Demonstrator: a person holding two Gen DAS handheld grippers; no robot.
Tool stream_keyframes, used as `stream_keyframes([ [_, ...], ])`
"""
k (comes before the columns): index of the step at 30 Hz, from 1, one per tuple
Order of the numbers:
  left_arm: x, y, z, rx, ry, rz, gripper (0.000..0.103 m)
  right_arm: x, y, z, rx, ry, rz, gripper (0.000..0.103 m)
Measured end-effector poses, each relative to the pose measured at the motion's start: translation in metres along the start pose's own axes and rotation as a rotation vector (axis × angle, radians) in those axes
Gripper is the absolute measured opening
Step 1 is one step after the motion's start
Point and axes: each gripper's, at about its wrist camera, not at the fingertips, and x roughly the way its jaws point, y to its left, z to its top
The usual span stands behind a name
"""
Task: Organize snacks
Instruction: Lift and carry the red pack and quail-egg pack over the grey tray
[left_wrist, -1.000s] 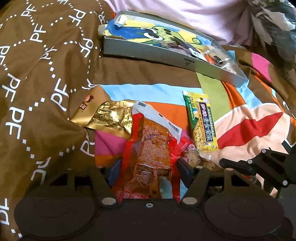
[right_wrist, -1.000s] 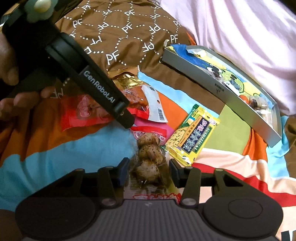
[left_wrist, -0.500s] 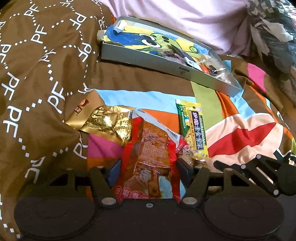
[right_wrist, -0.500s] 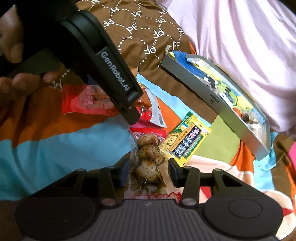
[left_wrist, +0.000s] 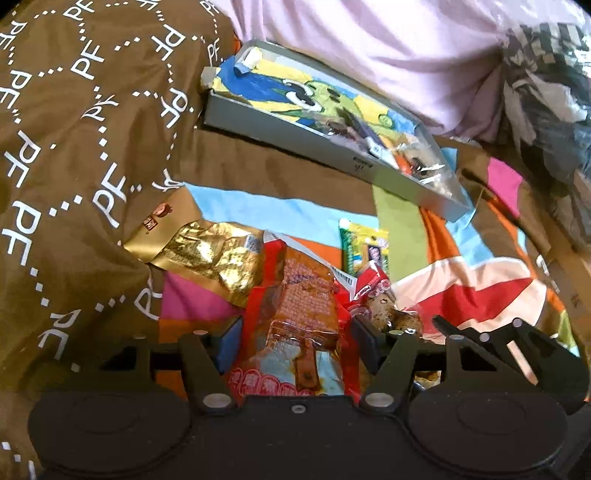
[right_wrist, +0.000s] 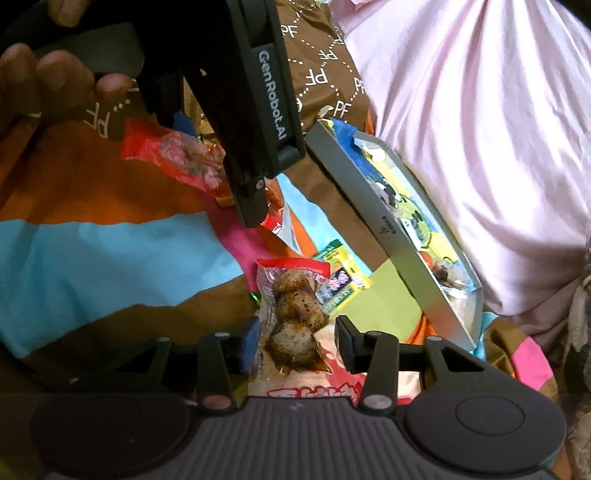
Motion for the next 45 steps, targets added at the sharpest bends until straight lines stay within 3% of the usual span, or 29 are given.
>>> stream_keyframes([
  [10, -0.007, -0.012, 0.004, -0.050, -0.035, -0.064, 0.065, 0.012, -0.020, -0.004, 0.036, 0.011, -0.069, 0.048],
  [23, -0.032, -0.046, 0.038, -0.021, -0.173, -0.105, 0.065, 0.019, -0.067, -0.003, 0.131, -0.032, -0.212, 0.048],
  [26, -0.030, -0.056, 0.053, -0.044, -0.215, -0.085, 0.065, 0.025, -0.083, 0.002, 0.149, -0.066, -0.282, 0.023],
  [28, -0.024, -0.061, 0.065, -0.078, -0.239, -0.069, 0.065, 0.031, -0.096, 0.003, 0.177, -0.094, -0.302, 0.023],
  [31, -0.014, -0.069, 0.078, -0.101, -0.254, -0.062, 0.065, 0.043, -0.112, -0.007, 0.274, -0.054, -0.236, 0.023],
  [34, -0.005, -0.077, 0.082, -0.074, -0.253, -0.067, 0.066, 0.048, -0.131, -0.027, 0.469, 0.008, -0.009, 0.030],
  [36, 0.001, -0.079, 0.082, -0.072, -0.247, -0.069, 0.066, 0.047, -0.135, -0.036, 0.520, 0.037, 0.093, 0.056],
  [38, 0.006, -0.079, 0.080, -0.083, -0.245, -0.072, 0.066, 0.041, -0.137, -0.043, 0.563, 0.037, 0.150, 0.065],
  [40, 0.010, -0.079, 0.079, -0.094, -0.246, -0.075, 0.066, 0.038, -0.140, -0.048, 0.563, 0.041, 0.211, 0.078],
  [45, 0.021, -0.080, 0.075, -0.094, -0.230, -0.070, 0.066, 0.053, -0.135, -0.059, 0.444, 0.121, 0.234, 0.080],
])
